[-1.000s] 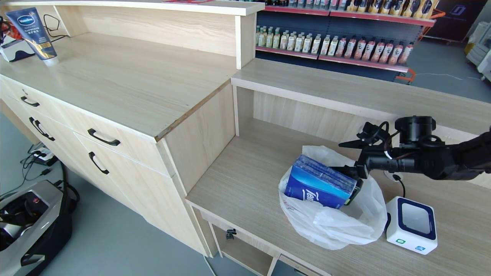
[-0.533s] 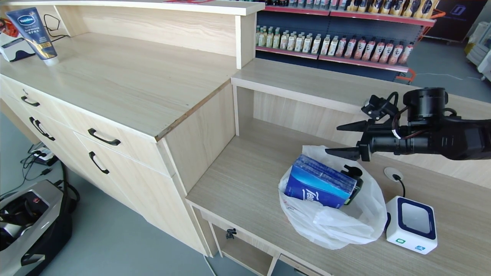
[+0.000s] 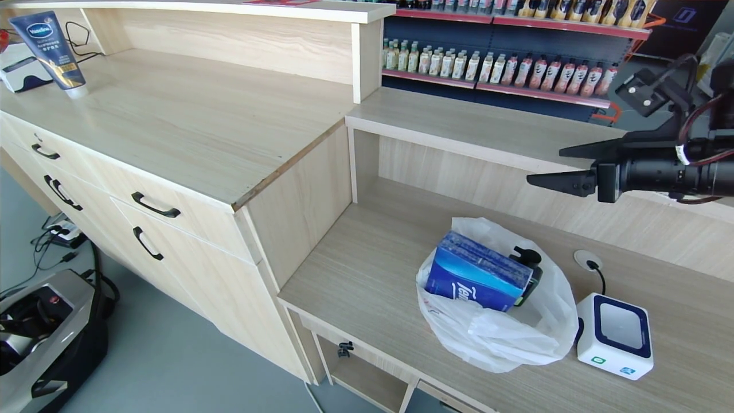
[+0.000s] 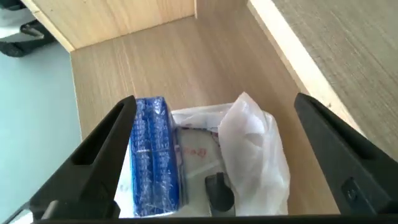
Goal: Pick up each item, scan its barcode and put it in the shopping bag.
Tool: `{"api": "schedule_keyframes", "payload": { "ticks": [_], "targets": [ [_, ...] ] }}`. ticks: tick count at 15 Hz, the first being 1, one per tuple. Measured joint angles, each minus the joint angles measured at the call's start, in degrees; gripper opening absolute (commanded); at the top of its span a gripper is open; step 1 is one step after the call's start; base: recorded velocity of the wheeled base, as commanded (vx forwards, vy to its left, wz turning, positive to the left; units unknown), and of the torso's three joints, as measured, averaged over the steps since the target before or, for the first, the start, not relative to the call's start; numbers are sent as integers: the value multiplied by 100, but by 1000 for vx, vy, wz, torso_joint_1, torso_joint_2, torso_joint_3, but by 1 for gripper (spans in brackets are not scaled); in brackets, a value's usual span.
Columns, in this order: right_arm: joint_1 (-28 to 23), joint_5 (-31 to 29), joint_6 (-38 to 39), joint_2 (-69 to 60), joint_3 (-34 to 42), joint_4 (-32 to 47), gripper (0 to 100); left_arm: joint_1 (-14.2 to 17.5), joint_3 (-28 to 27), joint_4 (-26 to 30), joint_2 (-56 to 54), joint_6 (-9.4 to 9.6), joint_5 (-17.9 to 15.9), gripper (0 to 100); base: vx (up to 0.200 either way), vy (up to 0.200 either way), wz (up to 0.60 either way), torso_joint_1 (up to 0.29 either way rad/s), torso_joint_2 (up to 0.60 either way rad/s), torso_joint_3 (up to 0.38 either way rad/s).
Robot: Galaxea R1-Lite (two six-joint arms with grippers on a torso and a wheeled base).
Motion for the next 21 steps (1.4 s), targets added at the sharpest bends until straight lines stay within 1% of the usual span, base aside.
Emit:
{"api": "schedule_keyframes", "payload": {
  "ticks": [2, 3, 4, 5, 6, 7, 9, 12, 14, 17, 21],
  "targets": [
    [-39, -1070, 417, -614, 116, 265, 100, 0, 0, -1, 0, 1, 0, 100, 0, 0, 0, 0, 0, 0],
    [-61, -1749, 666, -1051, 229, 608, 100, -2, 0, -1, 0, 1, 0, 100, 0, 0, 0, 0, 0, 0],
    [-94, -2345, 898, -1473, 350, 1076, 100, -5, 0, 0, 0, 1, 0, 100, 0, 0, 0, 0, 0, 0],
    [-138, -2781, 1180, -1872, 485, 1652, 100, -5, 0, 0, -2, 0, 2, 100, 0, 0, 0, 0, 0, 0],
    [-210, -3044, 1499, -2258, 631, 2217, 100, -5, 0, 0, -2, 1, 2, 100, 0, 0, 0, 0, 0, 0],
    [-279, -3142, 1648, -2570, 778, 2450, 100, -5, 0, 0, -2, 1, 2, 100, 0, 0, 0, 0, 0, 0],
    [-289, -3195, 1648, -3062, 1106, 2498, 100, 0, 0, 0, 0, 0, 0, 100, 0, 0, 0, 0, 0, 0],
    [-50, -3193, 1139, -3495, 1359, 2509, 100, -2, 0, 0, 0, 0, 0, 100, 0, 0, 0, 0, 0, 0],
    [0, -3199, 967, -3688, 1508, 2520, 100, -5, 0, 0, 0, 1, 2, 100, 0, 0, -600, 2, 0, 2],
    [57, -3188, 640, -3910, 1535, 2459, 100, -6, -2, 0, -2, 0, 2, 100, 0, 0, -600, 1, -2, 5],
    [110, -3179, 551, -4080, 1464, 2158, 100, -5, -2, 0, 0, 0, 2, 100, 0, 0, -600, 0, 0, 6]
  ]
}}
